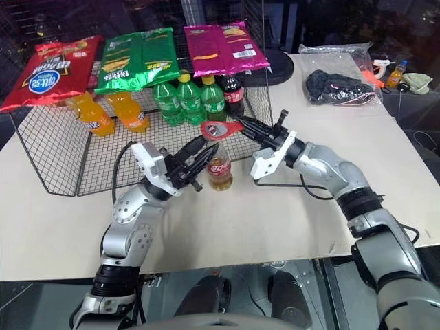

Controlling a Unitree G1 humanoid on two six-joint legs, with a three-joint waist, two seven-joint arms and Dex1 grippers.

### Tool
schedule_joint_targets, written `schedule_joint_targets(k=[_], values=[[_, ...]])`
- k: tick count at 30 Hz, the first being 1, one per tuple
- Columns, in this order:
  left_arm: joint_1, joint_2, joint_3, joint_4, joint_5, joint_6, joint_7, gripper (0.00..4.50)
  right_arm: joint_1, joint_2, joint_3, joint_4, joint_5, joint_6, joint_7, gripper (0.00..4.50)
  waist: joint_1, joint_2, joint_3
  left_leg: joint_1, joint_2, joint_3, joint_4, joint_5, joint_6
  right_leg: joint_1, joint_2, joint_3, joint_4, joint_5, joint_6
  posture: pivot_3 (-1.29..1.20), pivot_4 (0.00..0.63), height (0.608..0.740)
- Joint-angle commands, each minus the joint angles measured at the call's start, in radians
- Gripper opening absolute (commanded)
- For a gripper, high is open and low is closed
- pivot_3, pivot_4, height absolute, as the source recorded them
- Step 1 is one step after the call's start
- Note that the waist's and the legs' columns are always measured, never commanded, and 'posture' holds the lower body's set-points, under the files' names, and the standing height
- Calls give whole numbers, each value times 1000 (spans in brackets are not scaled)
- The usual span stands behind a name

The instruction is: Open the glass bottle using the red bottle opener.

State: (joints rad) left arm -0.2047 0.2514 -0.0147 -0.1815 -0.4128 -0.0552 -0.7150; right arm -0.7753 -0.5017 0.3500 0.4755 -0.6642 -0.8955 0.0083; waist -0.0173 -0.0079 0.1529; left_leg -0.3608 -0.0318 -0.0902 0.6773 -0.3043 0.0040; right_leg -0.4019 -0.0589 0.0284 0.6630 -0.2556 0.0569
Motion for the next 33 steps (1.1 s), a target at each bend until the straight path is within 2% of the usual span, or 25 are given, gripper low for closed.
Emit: schedule_joint_targets(k=[1,12,17,19,23,26,30,33], values=[[3,3,-21,16,22,10,1,1022,-14,-4,11,-7,-11,-21,4,0,0,0,0,0,0,0,0,0,0,0,0,0,0,0,0,0,150,740],[13,5,-16,9,16,15,4,1022,-4,17,-60,-36,62,17,-37,0,0,0,0,0,0,0,-1,0,0,0,0,0,-1,0,0,0,150,740],[14,6,-13,6,12,17,5,1022,24,60,-96,-15,220,70,26,0,0,0,0,0,1,0,-2,0,0,-1,0,0,-1,0,0,0,150,740],[16,7,-12,4,11,17,4,1022,56,102,-103,-20,365,122,109,0,0,-1,0,0,1,0,-2,0,0,-1,0,1,-1,0,0,0,150,740],[17,8,-13,2,11,18,2,1022,151,180,-98,-108,670,302,346,0,-1,0,0,0,2,0,-4,0,0,0,0,0,-2,0,0,0,150,740],[20,9,-12,-1,10,19,3,1022,240,215,-89,-263,889,557,517,0,0,0,1,0,2,0,-4,0,0,-1,-1,0,-3,0,0,0,150,740],[23,10,-13,-6,8,24,2,1022,312,222,-87,-450,1061,857,600,0,1,1,1,0,1,0,-5,0,1,-1,-1,0,-2,0,0,0,150,740],[22,11,-13,-6,8,27,2,1022,337,219,-92,-539,1131,1043,611,0,3,1,1,0,1,-1,-5,0,1,-1,-1,-1,-2,0,0,0,150,740]])
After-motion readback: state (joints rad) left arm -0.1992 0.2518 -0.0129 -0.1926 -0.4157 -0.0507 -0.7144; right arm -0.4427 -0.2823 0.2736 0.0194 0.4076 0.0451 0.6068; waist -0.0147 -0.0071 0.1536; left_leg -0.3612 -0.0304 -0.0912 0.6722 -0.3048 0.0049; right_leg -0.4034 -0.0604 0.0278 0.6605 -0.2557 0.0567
